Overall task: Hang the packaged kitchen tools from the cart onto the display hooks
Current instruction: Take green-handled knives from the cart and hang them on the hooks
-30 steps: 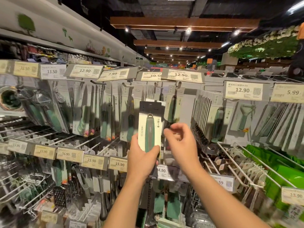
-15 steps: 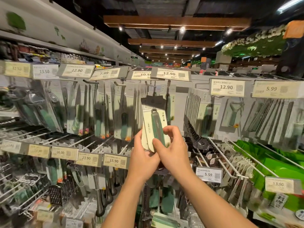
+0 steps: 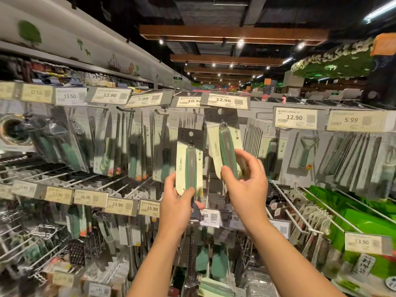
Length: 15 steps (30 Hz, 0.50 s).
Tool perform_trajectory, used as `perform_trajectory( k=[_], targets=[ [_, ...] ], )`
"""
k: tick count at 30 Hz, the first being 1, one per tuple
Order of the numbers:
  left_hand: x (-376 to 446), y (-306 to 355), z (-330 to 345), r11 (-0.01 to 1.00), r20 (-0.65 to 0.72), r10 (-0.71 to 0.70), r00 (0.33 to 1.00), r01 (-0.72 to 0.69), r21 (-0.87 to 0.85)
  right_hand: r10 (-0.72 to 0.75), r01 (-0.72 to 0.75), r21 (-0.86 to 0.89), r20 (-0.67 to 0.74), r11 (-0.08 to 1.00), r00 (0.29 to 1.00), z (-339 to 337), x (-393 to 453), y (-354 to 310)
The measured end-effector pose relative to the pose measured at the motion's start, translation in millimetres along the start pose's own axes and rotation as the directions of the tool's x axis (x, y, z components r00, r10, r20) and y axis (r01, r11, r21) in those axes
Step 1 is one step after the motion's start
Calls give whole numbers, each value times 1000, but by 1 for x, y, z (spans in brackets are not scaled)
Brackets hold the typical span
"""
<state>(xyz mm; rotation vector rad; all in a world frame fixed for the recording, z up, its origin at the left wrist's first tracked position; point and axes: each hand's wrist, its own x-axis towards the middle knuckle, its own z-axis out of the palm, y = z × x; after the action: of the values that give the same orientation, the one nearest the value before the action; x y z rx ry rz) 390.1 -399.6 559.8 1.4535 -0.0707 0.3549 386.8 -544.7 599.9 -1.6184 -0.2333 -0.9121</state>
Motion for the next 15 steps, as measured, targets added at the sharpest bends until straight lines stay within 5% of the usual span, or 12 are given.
perform_trajectory(
  k=[15],
  targets=[
    [7,-9,-7,998,2,8,1000,-8,-57,-40,31,-92,-92,995,995,2,2,5]
  ],
)
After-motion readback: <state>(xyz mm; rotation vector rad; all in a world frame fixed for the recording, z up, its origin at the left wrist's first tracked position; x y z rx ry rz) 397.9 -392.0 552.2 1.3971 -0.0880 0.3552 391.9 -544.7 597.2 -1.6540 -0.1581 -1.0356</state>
